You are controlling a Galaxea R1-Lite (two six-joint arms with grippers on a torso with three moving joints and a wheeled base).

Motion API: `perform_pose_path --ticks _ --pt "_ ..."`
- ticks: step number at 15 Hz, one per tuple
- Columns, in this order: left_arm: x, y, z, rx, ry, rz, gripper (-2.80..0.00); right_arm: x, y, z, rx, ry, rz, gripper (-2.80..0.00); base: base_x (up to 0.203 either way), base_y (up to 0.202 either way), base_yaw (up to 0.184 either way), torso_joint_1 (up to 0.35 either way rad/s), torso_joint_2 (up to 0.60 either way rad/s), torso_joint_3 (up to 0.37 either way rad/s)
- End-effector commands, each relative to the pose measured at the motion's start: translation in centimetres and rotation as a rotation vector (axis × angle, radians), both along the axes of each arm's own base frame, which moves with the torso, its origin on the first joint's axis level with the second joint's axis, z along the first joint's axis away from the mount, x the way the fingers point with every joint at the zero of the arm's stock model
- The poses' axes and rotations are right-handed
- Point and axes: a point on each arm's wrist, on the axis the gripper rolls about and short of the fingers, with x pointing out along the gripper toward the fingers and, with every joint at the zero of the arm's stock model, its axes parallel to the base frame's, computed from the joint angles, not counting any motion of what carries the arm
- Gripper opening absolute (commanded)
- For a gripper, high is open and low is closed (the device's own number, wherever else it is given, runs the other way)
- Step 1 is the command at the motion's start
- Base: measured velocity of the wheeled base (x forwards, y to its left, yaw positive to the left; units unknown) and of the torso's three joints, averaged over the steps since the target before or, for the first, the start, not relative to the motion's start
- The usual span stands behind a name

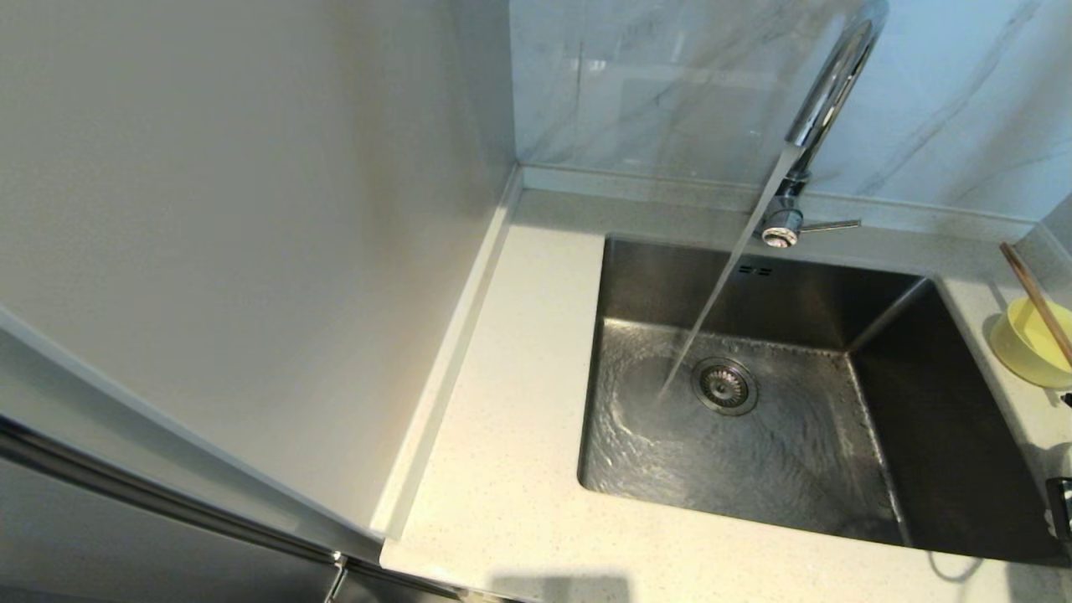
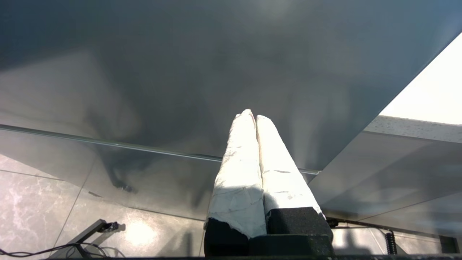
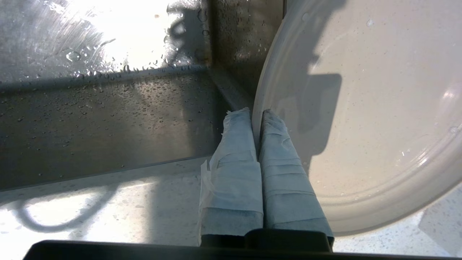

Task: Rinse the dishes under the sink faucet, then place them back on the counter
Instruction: Pick up the plate

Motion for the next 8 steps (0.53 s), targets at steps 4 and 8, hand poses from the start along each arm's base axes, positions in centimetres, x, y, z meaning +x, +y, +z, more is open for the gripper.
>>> perform_pose_path --ticks 4,8 --pt "0.0 0.0 0.0 0.0 0.001 0.001 -2.8 -0.6 0.7 0.7 -0.01 -0.026 0.017 -2.8 0.0 0.0 0.0 0.0 0.0 0.0" --pt "0.0 0.0 0.0 0.0 0.0 0.001 -2.8 -3.1 3.2 2.3 -0.01 -0.047 0.091 -2.8 0.0 0.0 0.0 0.0 0.0 0.0"
